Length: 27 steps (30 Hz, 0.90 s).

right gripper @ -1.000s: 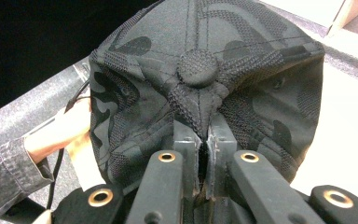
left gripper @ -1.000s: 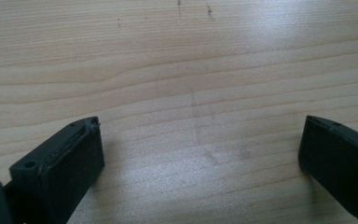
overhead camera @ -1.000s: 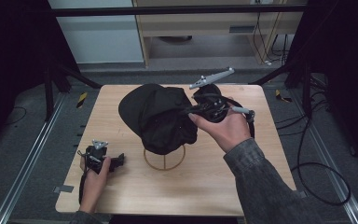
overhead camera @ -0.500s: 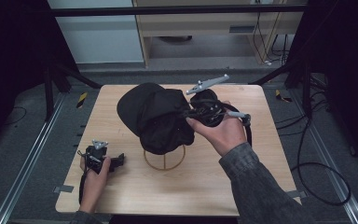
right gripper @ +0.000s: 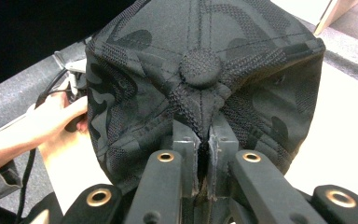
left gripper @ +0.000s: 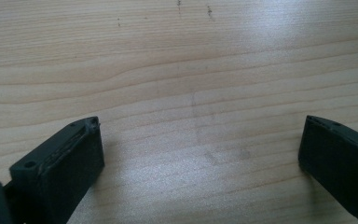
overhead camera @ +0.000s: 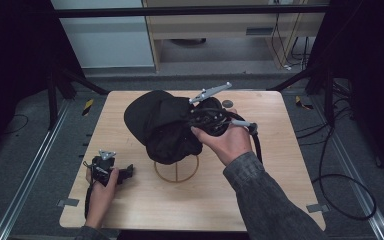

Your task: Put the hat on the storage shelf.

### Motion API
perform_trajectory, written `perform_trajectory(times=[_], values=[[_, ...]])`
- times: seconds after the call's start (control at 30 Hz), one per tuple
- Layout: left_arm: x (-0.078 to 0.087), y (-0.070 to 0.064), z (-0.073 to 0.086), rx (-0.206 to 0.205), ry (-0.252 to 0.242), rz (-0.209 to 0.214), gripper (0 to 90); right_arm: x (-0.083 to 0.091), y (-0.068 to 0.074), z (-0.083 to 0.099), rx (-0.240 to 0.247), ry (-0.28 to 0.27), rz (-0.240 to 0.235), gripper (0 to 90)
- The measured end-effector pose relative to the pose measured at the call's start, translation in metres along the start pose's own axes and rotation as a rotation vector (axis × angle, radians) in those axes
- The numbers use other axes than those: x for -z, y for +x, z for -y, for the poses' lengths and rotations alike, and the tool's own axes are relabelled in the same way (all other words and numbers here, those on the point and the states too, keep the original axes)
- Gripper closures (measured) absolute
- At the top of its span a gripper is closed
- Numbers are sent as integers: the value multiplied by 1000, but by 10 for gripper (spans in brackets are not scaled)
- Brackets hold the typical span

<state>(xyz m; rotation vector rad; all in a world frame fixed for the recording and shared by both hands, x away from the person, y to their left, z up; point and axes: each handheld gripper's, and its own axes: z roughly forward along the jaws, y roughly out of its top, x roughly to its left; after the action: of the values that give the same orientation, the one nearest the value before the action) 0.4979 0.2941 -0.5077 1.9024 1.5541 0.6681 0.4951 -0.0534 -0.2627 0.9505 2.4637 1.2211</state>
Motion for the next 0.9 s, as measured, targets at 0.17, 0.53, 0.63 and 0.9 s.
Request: perform_trajectory(times=[0.17, 0.53, 0.63, 0.9], values=[[0, 0, 0, 0, 0, 0, 0, -7, -1, -1, -1, 9, 4, 842], [0, 0, 0, 0, 0, 0, 0, -14, -5, -4, -23, 14, 6, 829], [0, 0, 0, 0, 0, 0, 0, -15, -6, -5, -24, 12, 5, 825], [0, 0, 0, 2, 0, -1, 0, -19, -6, -7, -37, 7, -5, 806]])
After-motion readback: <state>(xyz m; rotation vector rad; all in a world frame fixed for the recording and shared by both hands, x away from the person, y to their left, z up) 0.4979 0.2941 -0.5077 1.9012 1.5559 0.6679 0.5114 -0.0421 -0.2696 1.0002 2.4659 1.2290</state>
